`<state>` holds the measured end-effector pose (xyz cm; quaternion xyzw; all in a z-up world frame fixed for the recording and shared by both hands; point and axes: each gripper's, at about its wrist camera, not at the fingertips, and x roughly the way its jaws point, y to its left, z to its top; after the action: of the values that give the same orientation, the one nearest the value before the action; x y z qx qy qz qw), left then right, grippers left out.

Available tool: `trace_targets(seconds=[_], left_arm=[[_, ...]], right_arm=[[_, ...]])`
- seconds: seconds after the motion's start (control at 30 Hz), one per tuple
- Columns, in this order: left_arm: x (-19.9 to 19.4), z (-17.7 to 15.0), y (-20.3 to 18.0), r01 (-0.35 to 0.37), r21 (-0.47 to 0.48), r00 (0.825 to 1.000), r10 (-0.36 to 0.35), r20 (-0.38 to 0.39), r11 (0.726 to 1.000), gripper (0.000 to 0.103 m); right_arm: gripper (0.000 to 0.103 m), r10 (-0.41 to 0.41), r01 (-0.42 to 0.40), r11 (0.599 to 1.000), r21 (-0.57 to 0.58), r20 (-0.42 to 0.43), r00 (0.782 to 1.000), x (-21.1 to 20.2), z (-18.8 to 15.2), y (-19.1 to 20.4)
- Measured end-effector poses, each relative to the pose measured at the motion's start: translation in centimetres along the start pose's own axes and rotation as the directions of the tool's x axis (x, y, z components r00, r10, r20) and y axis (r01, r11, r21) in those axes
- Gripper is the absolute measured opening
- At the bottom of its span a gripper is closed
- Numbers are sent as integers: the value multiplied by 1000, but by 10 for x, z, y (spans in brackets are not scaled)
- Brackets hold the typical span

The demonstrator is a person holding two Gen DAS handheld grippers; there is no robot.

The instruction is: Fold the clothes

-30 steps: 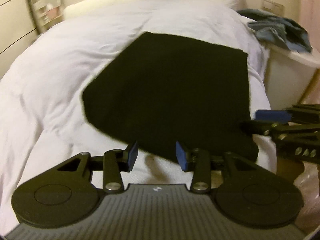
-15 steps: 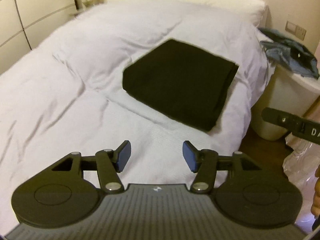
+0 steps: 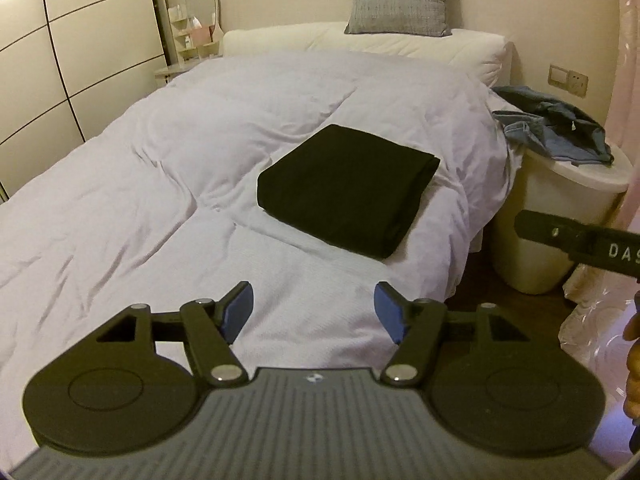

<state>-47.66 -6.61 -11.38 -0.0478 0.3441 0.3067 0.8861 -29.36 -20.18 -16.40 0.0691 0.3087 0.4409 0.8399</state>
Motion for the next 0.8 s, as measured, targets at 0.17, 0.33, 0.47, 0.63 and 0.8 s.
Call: trace_targets(seconds=[0.17, 0.33, 0.47, 0.63, 0.8], left_arm=[[-10, -4, -8, 5, 8, 1000, -5, 12, 1000, 63], [-14, -7, -14, 8, 17, 1000, -8, 17, 1000, 63], [-11, -7, -17, 4, 20, 1000, -5, 11, 1000, 64], [0, -5, -19, 5, 13, 1000, -5, 1, 1000, 64], [27, -5, -5, 85, -96, 995, -90, -49, 992, 69]], right_arm=[[86, -3, 3, 1000, -8, 11, 1000, -13, -4, 0], [86, -8, 8, 1000, -1, 23, 1000, -21, -6, -5], [86, -7, 7, 1000, 8, 17, 1000, -21, -8, -10], [88, -3, 3, 1000, 23, 2, 1000, -13, -9, -17], [88, 4, -2, 998, 60, -38, 999, 6, -16, -33]])
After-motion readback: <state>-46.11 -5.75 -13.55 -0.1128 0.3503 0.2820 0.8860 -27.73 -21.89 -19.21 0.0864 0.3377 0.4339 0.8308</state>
